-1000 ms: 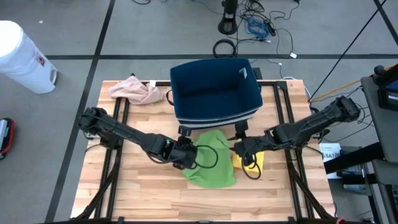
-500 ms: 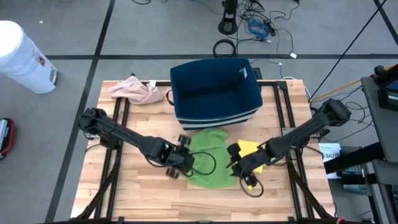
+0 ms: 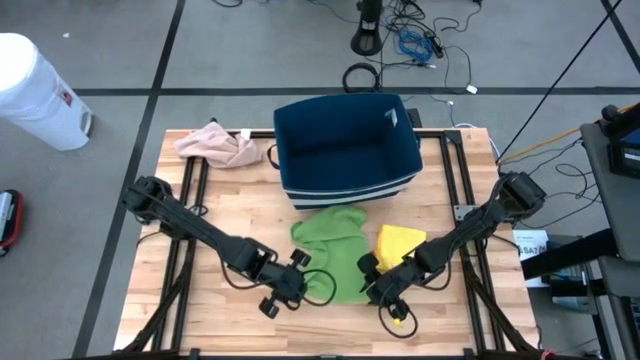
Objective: Fold towel
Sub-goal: Fold the green towel
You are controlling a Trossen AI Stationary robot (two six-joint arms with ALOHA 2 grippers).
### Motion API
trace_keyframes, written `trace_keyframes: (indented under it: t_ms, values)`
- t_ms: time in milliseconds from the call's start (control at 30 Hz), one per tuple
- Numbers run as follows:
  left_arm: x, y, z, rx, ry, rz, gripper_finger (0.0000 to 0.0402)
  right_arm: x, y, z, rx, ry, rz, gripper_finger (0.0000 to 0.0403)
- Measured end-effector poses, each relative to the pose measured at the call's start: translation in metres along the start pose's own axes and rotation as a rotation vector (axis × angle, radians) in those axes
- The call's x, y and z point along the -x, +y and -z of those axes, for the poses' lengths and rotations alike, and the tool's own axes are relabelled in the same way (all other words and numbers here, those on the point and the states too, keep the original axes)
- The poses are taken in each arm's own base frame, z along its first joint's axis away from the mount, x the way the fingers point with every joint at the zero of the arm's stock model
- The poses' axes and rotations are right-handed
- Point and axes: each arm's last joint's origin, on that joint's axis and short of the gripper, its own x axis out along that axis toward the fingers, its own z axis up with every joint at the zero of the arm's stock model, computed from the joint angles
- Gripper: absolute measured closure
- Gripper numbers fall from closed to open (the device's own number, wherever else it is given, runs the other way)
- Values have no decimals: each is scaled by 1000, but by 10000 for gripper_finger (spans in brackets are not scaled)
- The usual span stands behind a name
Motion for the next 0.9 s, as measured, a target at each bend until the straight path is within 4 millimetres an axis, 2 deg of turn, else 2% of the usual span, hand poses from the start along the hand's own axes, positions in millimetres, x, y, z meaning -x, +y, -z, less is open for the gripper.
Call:
trace_keyframes:
  t_ms: [200, 533, 800, 900]
  values:
    - [-14, -6, 14, 3, -65, 34, 291, -10, 2, 6, -24, 33, -8, 243]
    - [-30, -12, 45, 11, -53, 66, 291, -29, -3, 22, -85, 138, 53, 243]
    - [-35, 1, 54, 14, -74, -11, 291, -29, -6, 22, -94, 134, 61, 243]
    - [-43, 4, 59, -2, -46, -15, 291, -29, -6, 22, -95, 133, 64, 243]
